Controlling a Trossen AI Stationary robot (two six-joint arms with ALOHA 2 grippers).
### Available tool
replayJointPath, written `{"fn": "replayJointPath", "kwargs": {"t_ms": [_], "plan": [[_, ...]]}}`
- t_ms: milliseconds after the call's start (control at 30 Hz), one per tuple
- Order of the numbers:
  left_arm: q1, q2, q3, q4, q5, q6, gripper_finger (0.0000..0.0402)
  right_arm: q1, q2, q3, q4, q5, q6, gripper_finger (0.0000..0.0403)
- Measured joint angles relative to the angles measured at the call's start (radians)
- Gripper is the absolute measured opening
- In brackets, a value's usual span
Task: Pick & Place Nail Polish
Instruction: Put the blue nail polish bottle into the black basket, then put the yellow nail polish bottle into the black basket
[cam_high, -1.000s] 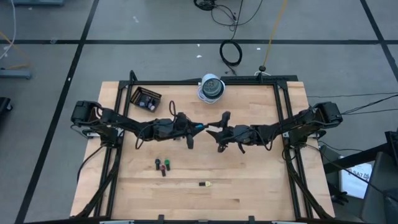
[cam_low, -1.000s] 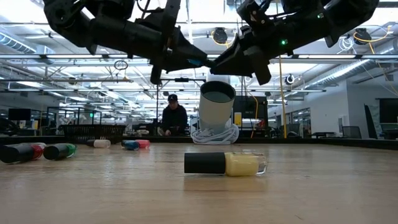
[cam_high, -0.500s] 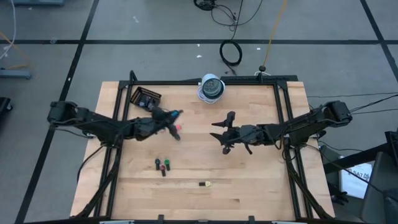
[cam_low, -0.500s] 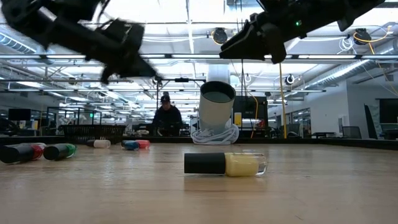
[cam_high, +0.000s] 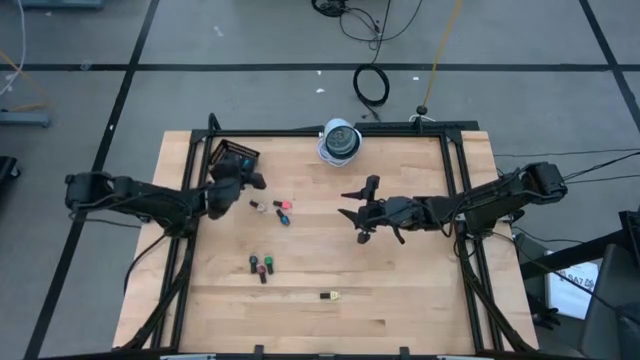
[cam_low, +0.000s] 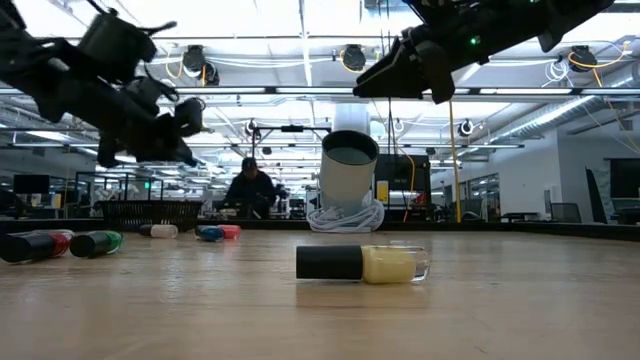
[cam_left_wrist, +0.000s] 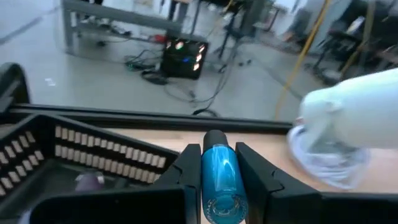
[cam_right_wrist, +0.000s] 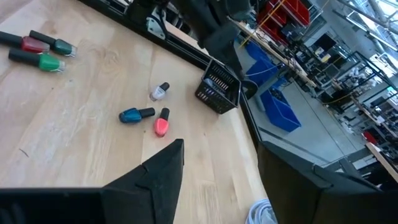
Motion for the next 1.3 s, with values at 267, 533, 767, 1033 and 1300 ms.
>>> {"fn": "replayJointPath", "kwargs": {"t_ms": [267, 533, 767, 1033, 1300], "plan": [[0.197, 0.019, 0.233, -0.558, 0.145, -0.099, 0.0052, -0.007, 0.0, 0.0, 0.0, 0.0, 0.015, 0.0196], [0.321, 0.128, 0.377, -0.876, 0.196, -0.141, 0.0052, -0.007, 0.0, 0.0, -0.001, -0.001, 0.015, 0.0196], [0.368, 0.248, 0.375, -0.861, 0.197, -0.159, 0.0052, -0.007, 0.0, 0.0, -0.004, -0.001, 0.015, 0.0196], [0.374, 0.295, 0.375, -0.838, 0.194, -0.142, 0.0176, -0.007, 0.0, 0.0, -0.003, -0.001, 0.026, 0.0196], [0.362, 0.295, 0.375, -0.838, 0.219, -0.071, 0.0264, -0.007, 0.0, 0.0, 0.0, -0.003, 0.041, 0.0196]]}}
